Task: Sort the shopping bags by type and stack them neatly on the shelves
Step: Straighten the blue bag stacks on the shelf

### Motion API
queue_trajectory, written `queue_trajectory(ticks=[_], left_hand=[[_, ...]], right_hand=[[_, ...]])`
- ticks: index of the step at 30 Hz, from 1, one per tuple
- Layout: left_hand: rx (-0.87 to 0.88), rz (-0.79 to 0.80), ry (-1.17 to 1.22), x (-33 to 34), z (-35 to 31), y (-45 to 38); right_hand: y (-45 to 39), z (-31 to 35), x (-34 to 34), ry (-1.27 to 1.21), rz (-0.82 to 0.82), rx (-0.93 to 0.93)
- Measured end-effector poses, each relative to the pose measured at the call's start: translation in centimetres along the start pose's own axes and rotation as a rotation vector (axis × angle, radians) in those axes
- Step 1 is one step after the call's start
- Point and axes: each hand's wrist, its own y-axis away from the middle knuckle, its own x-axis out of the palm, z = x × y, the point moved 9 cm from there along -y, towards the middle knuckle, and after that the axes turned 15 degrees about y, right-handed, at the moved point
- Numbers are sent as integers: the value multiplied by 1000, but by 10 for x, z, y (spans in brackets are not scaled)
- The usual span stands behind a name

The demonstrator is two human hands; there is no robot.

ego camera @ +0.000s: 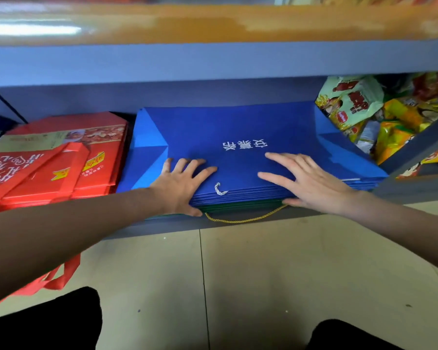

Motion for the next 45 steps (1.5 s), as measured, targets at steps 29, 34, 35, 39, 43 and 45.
queue_trajectory(ticks=[29, 34, 35, 39, 43, 45], left_hand=[[310, -158, 386, -40, -39, -13], [471, -459, 220, -76, -45, -2], [507, -489, 157, -79, -47, -1], [644, -382, -130, -54, -65, -5], [342, 93, 229, -23, -45, -29], [152, 263, 466, -16, -29, -30]], right_hand=[[25, -77, 45, -709, 377, 282], [19, -94, 10, -608, 70, 332], [19, -101, 5, -627, 21, 372], [16, -87, 25, -588, 173, 320], [24, -59, 53, -580, 513, 205], [24, -54, 48, -508, 512, 186]])
